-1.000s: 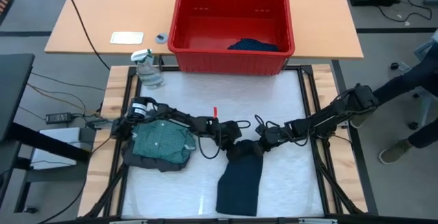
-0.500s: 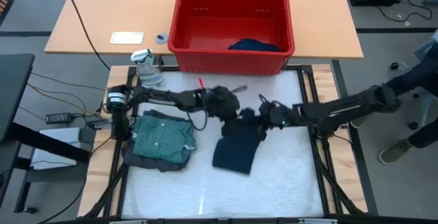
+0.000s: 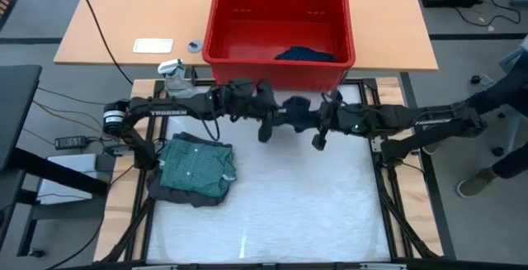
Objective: Fold Laundry from Bin
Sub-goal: Fold the dark blue short on the table
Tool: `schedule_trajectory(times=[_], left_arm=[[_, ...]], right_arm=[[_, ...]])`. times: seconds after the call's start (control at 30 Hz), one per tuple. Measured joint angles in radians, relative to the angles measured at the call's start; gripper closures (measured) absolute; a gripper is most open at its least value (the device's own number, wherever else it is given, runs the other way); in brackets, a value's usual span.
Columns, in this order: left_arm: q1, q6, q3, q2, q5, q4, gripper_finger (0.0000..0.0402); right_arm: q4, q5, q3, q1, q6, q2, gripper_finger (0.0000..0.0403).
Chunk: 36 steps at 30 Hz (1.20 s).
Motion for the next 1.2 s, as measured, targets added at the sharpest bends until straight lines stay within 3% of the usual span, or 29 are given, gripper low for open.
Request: schedule_trajectory(times=[0.2, 0.37, 0.5, 0.63, 0.8, 0.97, 1.07, 1.2], left_arm=[[-0.119, -0.039, 0.000, 0.077, -0.013, -0.205, 0.0392], [-0.227, -0.175, 0.000, 0.160, -0.028, -0.333, 0.0392], [-0.307, -0.272, 0.001, 0.219, -0.027, -0.327, 0.0392], [-0.354, -0.361, 0.000, 0.270, -0.029, -0.306, 0.0392], [-0.337, -0.544, 0.000, 0.282, -0.047, -0.303, 0.0388], [-0.277, -0.576, -0.001, 0.270, -0.074, -0.301, 0.0389], [-0.230, -0.611, -0.001, 0.270, -0.077, -0.305, 0.0389], [-0.162, -0.618, -0.001, 0.280, -0.077, -0.308, 0.0389]], right_arm=[[-0.016, -0.070, -0.132, 0.111, 0.225, 0.034, 0.0382], [0.213, -0.086, -0.312, 0.298, 0.468, 0.114, 0.0382], [0.412, -0.061, -0.391, 0.425, 0.646, 0.221, 0.0382], [0.466, -0.074, -0.382, 0.477, 0.738, 0.325, 0.0382], [0.466, -0.088, -0.370, 0.453, 0.753, 0.358, 0.0382], [0.342, -0.097, -0.370, 0.353, 0.743, 0.296, 0.0382], [0.272, -0.141, -0.369, 0.264, 0.692, 0.265, 0.0382], [0.316, -0.261, -0.416, 0.123, 0.644, 0.263, 0.0382]])
